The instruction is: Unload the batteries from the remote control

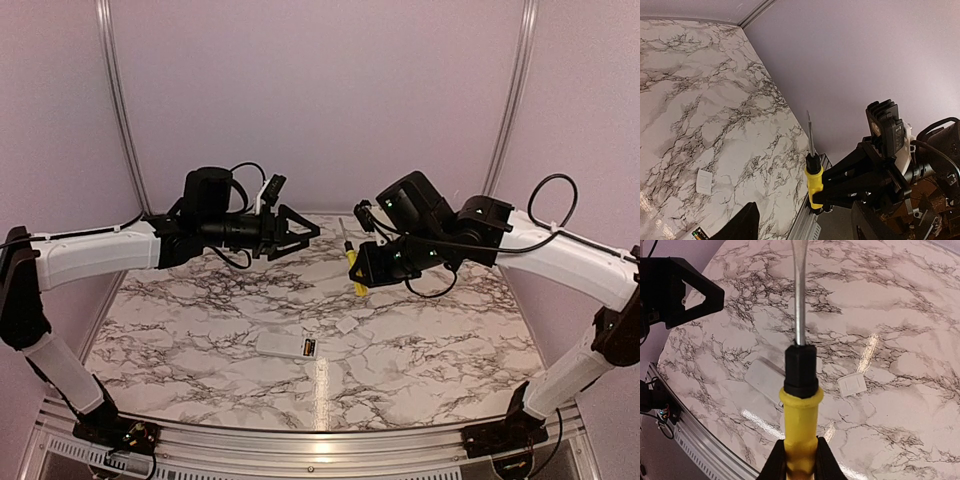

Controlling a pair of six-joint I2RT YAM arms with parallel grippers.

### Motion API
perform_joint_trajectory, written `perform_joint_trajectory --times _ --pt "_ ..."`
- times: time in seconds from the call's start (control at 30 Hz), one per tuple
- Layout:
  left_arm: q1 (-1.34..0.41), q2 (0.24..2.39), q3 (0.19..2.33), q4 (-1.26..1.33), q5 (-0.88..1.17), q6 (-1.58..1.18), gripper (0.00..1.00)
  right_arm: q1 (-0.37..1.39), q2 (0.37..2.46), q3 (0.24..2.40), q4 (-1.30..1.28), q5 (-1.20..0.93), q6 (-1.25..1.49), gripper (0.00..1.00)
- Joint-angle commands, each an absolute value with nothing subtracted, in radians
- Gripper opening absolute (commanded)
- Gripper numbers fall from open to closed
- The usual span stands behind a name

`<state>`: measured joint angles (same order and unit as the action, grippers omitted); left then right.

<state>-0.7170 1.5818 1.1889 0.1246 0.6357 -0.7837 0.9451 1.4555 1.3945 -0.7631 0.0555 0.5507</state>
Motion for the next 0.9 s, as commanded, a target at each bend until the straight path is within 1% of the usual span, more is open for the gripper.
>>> perform_joint_trajectory --times 0.0,0.07,0.17,0.33,0.5,0.6,0.87 --pt "-0.730 1.623 1.247 0.163 0.679 -0.801 0.64 0.961 1.483 1.452 -0.764 0.084 0.562 0.01" --pt "-0.738 1.643 1.267 0.149 0.671 -0.801 0.63 0.967 1.493 1.465 -0.765 0.092 0.563 0.01" --pt "-0.749 1.672 1.292 0.124 0.649 -0.811 0.57 0.976 1.508 1.486 -0.768 0.100 0.559 0.00" --pt "-0.770 1.717 1.329 0.124 0.648 -0.832 0.54 0.994 1.532 1.514 -0.784 0.117 0.557 0.00" --pt "-0.773 1.746 1.349 0.107 0.637 -0.838 0.45 1.001 1.540 1.525 -0.787 0.123 0.555 0.00" --pt "-0.774 1.759 1.361 0.091 0.636 -0.835 0.44 1.000 1.542 1.527 -0.787 0.126 0.554 0.00" --pt "-0.774 1.789 1.388 0.067 0.633 -0.836 0.25 1.002 1.556 1.546 -0.807 0.134 0.547 0.00"
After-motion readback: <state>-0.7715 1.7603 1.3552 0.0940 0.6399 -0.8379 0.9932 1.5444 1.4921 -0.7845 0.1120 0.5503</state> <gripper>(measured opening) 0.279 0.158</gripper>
